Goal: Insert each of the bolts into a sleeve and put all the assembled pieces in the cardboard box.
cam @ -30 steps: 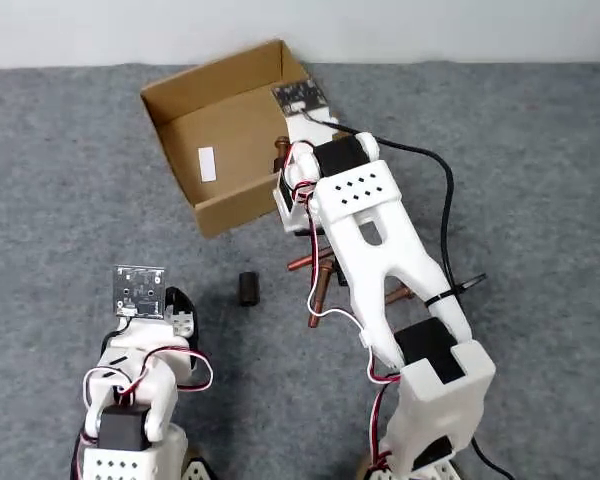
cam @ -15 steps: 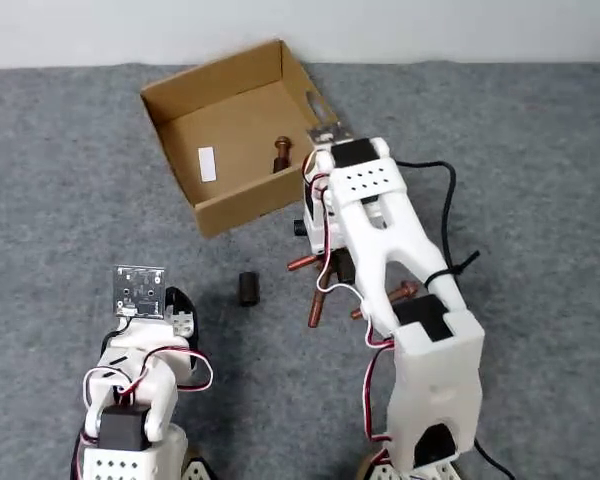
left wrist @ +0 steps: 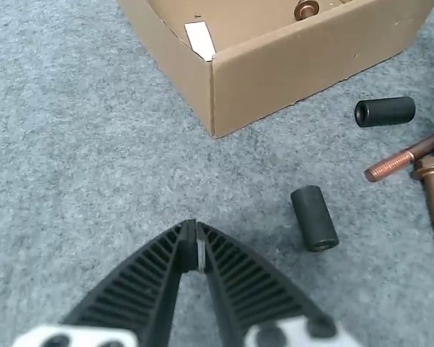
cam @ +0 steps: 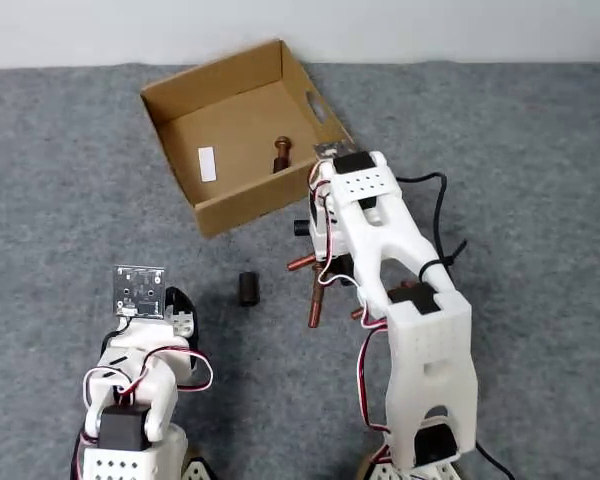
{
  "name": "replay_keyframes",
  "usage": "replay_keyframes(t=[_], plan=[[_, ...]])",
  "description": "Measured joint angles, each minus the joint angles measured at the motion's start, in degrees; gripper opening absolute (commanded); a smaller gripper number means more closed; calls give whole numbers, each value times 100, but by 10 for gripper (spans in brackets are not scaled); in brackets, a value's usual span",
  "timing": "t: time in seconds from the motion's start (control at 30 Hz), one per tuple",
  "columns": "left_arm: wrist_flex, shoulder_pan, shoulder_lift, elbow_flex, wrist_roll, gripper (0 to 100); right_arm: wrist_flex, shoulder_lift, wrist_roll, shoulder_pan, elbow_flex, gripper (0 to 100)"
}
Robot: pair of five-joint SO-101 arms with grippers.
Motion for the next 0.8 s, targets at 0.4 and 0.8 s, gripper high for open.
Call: replay_keyframes(t=[0.4,0.8], plan=[[0,0,0,0,-9,6,141,-563,9,9,0,8],[0,0,0,0,0,6,1591,-3437,-1257,-290,422,8]])
